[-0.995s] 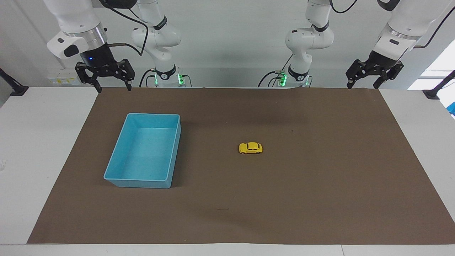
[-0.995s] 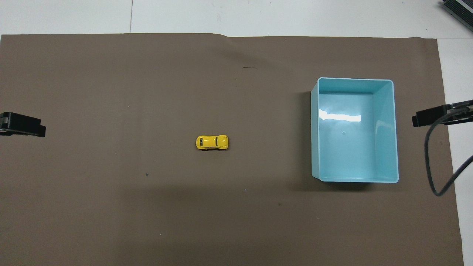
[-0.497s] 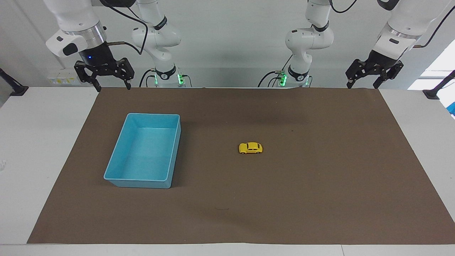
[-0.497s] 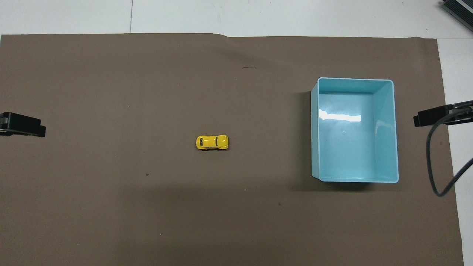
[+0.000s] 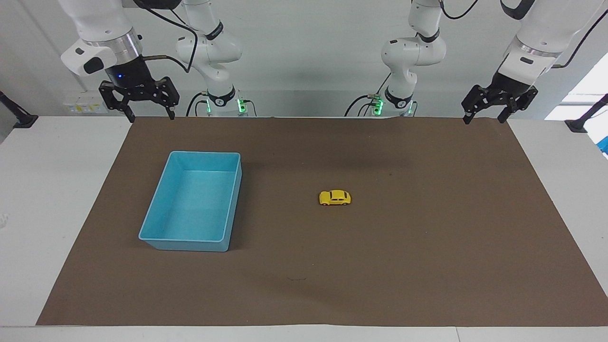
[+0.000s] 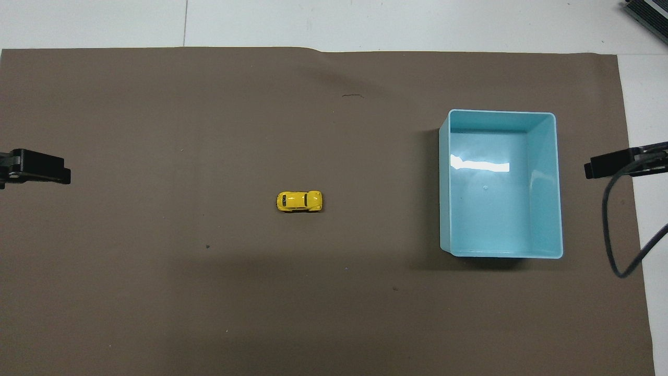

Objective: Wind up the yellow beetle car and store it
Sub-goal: 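Reach the left gripper over the yellow toy car, then lower the left gripper and grasp the yellow car, then pull the car back along the table toward the left arm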

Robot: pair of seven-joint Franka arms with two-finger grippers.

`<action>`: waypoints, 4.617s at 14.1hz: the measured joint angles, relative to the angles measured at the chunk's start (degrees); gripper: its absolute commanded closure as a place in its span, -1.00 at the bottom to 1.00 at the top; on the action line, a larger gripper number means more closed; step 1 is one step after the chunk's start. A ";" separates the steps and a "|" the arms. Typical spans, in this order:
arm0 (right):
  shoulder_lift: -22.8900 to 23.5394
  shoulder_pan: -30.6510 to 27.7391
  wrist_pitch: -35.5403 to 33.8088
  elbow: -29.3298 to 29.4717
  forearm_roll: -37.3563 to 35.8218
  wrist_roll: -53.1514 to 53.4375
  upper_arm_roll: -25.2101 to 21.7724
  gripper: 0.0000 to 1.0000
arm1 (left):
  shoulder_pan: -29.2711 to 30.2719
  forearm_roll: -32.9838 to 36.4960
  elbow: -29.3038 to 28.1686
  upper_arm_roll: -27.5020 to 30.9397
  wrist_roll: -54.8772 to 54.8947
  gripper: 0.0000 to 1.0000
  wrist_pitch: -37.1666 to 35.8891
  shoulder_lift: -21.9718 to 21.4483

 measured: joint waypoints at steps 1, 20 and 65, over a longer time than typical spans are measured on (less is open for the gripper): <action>0.00 0.00 0.00 0.01 0.00 0.00 0.00 -1.00 | -0.32 -0.07 -0.27 -0.14 -2.30 -1.00 0.69 0.29; 0.00 0.00 0.01 0.03 0.00 0.00 0.00 -1.00 | -11.44 -6.81 -2.13 -0.61 -94.43 -1.00 16.44 7.10; -0.11 0.00 0.01 0.09 0.00 0.00 0.00 -1.00 | -31.38 2.39 -16.36 -0.87 -125.41 -0.99 41.21 26.00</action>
